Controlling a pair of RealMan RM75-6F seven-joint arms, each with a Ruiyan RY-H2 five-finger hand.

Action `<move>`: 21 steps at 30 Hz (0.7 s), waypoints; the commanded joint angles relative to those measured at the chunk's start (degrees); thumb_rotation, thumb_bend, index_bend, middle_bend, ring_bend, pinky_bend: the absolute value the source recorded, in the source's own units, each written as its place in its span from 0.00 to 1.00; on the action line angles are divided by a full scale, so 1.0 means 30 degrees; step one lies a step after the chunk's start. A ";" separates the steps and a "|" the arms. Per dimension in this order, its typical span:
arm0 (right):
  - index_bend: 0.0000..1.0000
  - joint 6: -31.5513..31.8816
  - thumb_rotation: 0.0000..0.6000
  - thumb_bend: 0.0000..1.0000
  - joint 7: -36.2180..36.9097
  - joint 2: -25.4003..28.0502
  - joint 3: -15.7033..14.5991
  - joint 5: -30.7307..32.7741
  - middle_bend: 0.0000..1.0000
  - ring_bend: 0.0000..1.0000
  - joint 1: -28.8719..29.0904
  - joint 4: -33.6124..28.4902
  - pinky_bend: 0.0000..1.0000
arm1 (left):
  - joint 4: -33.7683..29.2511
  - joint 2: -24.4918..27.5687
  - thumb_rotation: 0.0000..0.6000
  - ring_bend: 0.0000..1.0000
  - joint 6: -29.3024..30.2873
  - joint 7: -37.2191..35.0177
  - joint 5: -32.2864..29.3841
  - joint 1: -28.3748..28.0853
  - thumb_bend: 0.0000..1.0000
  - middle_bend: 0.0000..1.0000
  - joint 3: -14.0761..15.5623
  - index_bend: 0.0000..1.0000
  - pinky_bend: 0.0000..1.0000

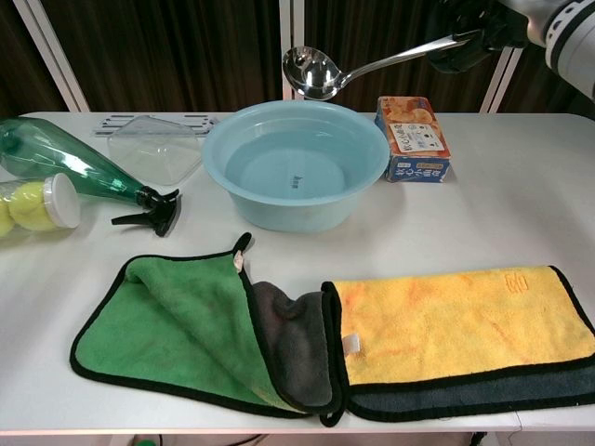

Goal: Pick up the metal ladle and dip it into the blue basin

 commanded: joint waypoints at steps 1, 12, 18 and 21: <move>1.00 -0.0070 1.00 0.67 -0.1528 -0.1369 -0.0097 0.0416 0.65 0.61 0.1104 0.1662 0.93 | 0.0004 0.0026 1.00 0.03 0.0012 -0.0108 0.0172 -0.0014 0.03 0.05 0.0081 0.17 0.23; 1.00 0.0851 1.00 0.67 -0.4467 -0.4411 -0.1744 -0.0864 0.65 0.61 0.2606 0.6111 0.93 | 0.0094 0.0164 1.00 0.03 0.0348 -0.0569 0.0468 0.0094 0.03 0.05 0.0170 0.17 0.23; 1.00 0.0522 1.00 0.67 -0.4377 -0.5430 -0.2000 -0.1047 0.65 0.61 0.2864 0.7784 0.93 | 0.0129 0.0209 1.00 0.03 0.0389 -0.0744 0.0483 0.0121 0.03 0.05 0.0200 0.17 0.23; 1.00 0.0158 1.00 0.67 -0.4325 -0.5732 -0.2044 -0.0943 0.65 0.61 0.2939 0.8219 0.93 | 0.0140 0.0220 1.00 0.03 0.0464 -0.0850 0.0522 0.0140 0.03 0.05 0.0198 0.17 0.23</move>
